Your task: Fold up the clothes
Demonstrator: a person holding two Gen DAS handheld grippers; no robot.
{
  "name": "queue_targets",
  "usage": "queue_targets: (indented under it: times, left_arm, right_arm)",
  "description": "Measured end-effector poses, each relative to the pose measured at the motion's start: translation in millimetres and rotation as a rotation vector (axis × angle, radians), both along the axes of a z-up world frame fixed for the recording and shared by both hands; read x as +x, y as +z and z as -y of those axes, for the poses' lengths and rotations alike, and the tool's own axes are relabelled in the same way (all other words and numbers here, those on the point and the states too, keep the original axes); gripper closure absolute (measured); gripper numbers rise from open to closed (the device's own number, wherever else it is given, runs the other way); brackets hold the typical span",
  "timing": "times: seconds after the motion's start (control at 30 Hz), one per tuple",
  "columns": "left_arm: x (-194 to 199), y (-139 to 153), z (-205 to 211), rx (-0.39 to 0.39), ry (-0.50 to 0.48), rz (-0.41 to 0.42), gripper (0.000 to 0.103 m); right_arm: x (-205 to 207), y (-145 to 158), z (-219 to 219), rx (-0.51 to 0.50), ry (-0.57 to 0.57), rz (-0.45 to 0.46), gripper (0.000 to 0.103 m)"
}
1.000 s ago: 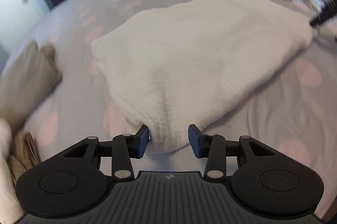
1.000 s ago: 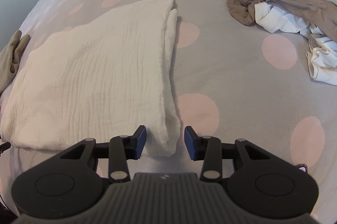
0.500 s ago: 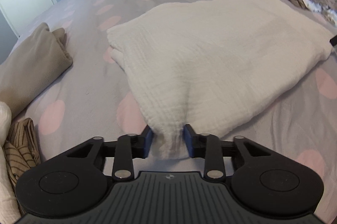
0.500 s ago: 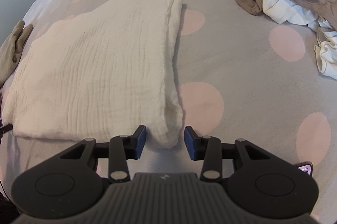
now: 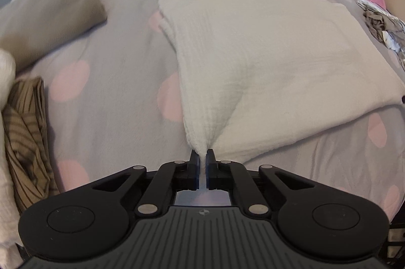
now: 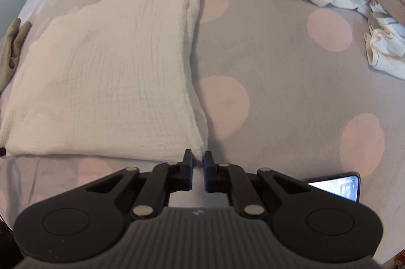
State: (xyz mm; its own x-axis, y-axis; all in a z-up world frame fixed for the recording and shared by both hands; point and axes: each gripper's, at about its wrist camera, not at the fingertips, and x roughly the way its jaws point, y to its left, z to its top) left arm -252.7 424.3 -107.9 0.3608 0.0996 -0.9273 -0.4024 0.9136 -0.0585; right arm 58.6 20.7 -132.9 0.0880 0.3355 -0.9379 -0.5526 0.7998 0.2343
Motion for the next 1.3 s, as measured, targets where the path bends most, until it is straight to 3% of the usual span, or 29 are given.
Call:
queue_targets:
  times: [0.17,0.23,0.3,0.4,0.5,0.57,0.67,0.77,0.9,1.03,1.1,1.17,1.23,1.3]
  left_arm:
    - [4,-17,2,0.001,-0.008,-0.049,0.098]
    - [1,-17,2,0.007,-0.017,-0.055,0.092]
    - [-4,-12,-2,0.005,-0.010,-0.047,0.073]
    - [-12,-1,-10,-0.012,0.007,0.003,0.069]
    - [-17,9,-19,-0.054,0.055,0.096,0.060]
    - [-14,8,-24,-0.078,0.093,0.114,0.059]
    - [-4,-2,-26,-0.081,0.129,0.075,0.059]
    - [4,-17,-25,-0.116,0.143,0.034,0.059]
    - [14,-27,-16,-0.090,0.129,0.008,0.055]
    - [26,-30,-5,-0.049,0.110,-0.009,0.055]
    - [32,-29,3,-0.018,0.085,-0.017,0.065]
    - [35,-28,10,0.006,0.066,-0.023,0.071]
    - [35,-26,13,0.010,0.072,-0.022,0.079]
    - [33,-23,13,0.006,0.097,-0.017,0.090]
  right_arm:
    - [-3,-7,-4,-0.021,0.023,0.015,0.093]
    - [-2,-6,-2,-0.030,0.014,0.012,0.077]
    - [0,-3,1,-0.028,-0.001,0.012,0.070]
    - [4,6,7,0.012,-0.033,0.011,0.063]
    - [8,11,8,0.089,-0.057,-0.001,0.049]
    - [9,10,5,0.130,-0.074,-0.017,0.046]
    - [8,2,-6,0.153,-0.080,-0.047,0.045]
    - [6,-10,-13,0.125,-0.074,-0.046,0.044]
    - [2,-24,-24,0.081,-0.060,-0.018,0.042]
    - [-2,-25,-38,0.018,-0.044,0.029,0.044]
    - [-4,-23,-40,0.009,-0.040,0.049,0.048]
    - [-7,-21,-41,0.009,-0.035,0.068,0.060]
    - [-9,-17,-40,0.022,-0.032,0.075,0.084]
    - [-10,-12,-36,0.040,-0.037,0.072,0.092]
